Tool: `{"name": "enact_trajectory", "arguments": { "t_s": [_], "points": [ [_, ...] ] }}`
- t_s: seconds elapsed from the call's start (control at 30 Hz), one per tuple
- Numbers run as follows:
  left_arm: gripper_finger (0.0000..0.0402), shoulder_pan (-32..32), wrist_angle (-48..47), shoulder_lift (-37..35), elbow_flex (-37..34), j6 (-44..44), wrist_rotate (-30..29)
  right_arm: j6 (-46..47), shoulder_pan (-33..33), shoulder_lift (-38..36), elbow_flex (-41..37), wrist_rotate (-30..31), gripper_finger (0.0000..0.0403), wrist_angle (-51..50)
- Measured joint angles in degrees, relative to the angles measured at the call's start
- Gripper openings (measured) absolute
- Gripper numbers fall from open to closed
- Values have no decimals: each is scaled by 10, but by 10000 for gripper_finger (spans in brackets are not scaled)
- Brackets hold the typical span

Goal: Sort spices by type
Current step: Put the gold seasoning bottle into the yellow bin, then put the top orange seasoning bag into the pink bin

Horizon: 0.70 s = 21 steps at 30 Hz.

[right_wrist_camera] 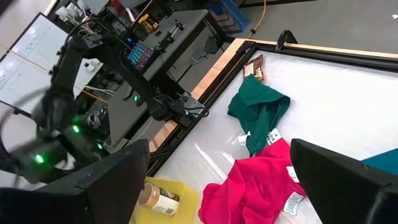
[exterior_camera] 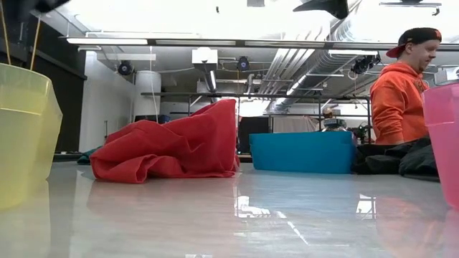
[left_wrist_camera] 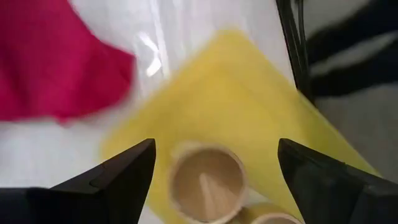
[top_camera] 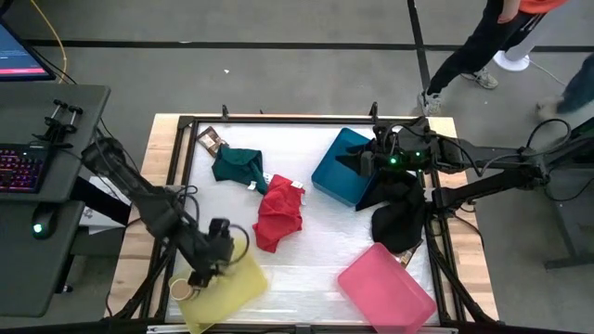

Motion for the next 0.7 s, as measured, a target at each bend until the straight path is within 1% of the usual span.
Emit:
{"name": "enact_trajectory", "arguments": {
  "t_s": [0.07, 0.17, 0.23, 0.27, 0.3, 0.37, 0.43, 0.5, 0.53, 0.6, 0.7],
  "points": [
    [323, 16, -25, -22, 21, 21, -42, 0, 0, 0, 0, 0, 383, 3],
    [323, 53, -86, -61, 46, 26, -158, 3, 0, 0, 0, 2, 383, 9],
    [323, 98, -129, -87, 56, -2, -239, 3, 0, 0, 0, 13, 383, 16],
    [323, 130, -148, -100, 56, -21, -263, 3, 0, 0, 0, 19, 383, 18],
    [323, 172, -163, -112, 55, -42, -274, 6, 0, 0, 0, 30, 383, 18],
    [323, 264, -169, -130, 45, -89, -266, 18, -5, 0, 0, 53, 383, 17],
    [323, 368, -159, -139, 29, -122, -224, 30, -19, 0, 0, 67, 383, 15],
    [323, 463, -138, -136, 15, -117, -190, 30, -44, 0, 0, 71, 383, 11],
    [323, 506, -125, -132, 6, -110, -183, 27, -58, 0, 0, 71, 383, 10],
    [323, 585, -95, -122, -10, -116, -182, 10, -93, 0, 0, 58, 383, 6],
    [323, 681, -72, -104, -27, -165, -190, -29, -158, 1, 0, 2, 383, 3]
  ]
}}
